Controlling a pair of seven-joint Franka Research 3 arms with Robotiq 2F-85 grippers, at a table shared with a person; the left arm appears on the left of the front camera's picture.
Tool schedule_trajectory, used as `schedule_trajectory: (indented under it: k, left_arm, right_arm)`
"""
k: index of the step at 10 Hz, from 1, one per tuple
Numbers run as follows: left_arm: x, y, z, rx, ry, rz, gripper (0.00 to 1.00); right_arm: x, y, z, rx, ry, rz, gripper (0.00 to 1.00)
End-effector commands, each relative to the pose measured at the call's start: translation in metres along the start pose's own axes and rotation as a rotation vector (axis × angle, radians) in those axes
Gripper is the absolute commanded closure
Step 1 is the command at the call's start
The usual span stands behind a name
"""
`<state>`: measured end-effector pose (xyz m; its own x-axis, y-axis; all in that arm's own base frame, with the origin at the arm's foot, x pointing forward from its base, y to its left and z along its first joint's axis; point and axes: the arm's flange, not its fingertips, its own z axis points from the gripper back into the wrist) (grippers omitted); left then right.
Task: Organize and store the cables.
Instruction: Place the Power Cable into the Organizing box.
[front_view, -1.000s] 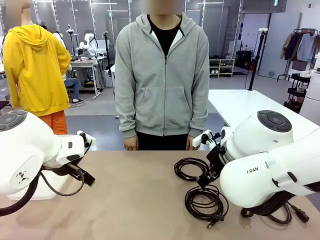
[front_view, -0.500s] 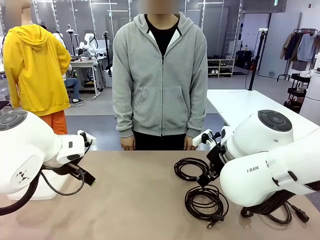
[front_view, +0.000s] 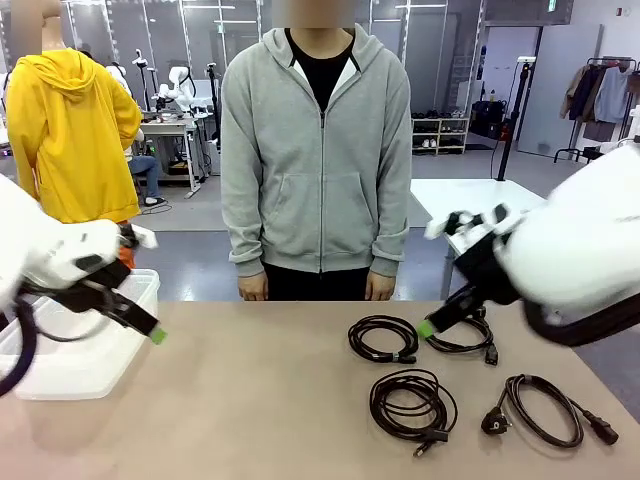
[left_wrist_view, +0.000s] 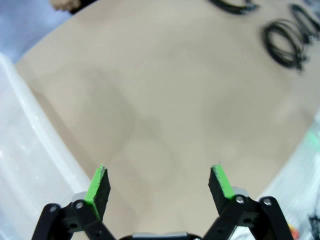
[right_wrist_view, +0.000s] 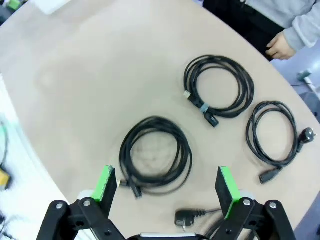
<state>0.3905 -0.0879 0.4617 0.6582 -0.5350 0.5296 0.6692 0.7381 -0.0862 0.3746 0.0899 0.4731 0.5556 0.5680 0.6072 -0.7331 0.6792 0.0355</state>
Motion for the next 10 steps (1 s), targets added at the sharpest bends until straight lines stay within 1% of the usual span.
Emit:
schedule_trajectory:
  k: [1,3,4,5,6,7,8,9,10]
  left_arm:
    - [-0.012,0.021,0.056,-0.106,0.026,-0.097,0.00]
    - [-0.040,0.036,0.100,-0.138,-0.040,-0.112,0.00]
    - [-0.056,0.047,0.119,-0.155,-0.033,-0.111,0.00]
    - [-0.074,0.058,0.138,-0.154,-0.043,-0.121,0.00]
    - [-0.095,0.067,0.157,-0.153,-0.093,-0.104,0.00]
    - [-0.114,0.075,0.167,-0.143,-0.130,-0.139,0.00]
    - [-0.132,0.084,0.174,-0.127,-0.198,-0.211,0.00]
    - [-0.138,0.092,0.177,-0.101,-0.236,-0.211,0.00]
    - [-0.146,0.091,0.187,-0.078,-0.222,-0.162,0.00]
  right_arm:
    - [-0.025,-0.029,0.043,0.100,-0.008,0.020,0.00]
    - [-0.068,-0.055,0.095,0.130,-0.071,0.025,0.00]
    - [-0.092,-0.069,0.119,0.113,-0.101,-0.010,0.00]
    - [-0.120,-0.078,0.140,0.126,-0.146,0.016,0.00]
    - [-0.152,-0.084,0.160,0.133,-0.186,0.027,0.00]
    - [-0.174,-0.090,0.174,0.120,-0.227,0.015,0.00]
    - [-0.191,-0.095,0.185,0.098,-0.248,-0.001,0.00]
    - [-0.202,-0.101,0.193,0.079,-0.288,-0.016,0.00]
    - [-0.216,-0.098,0.204,0.063,-0.300,-0.059,0.00]
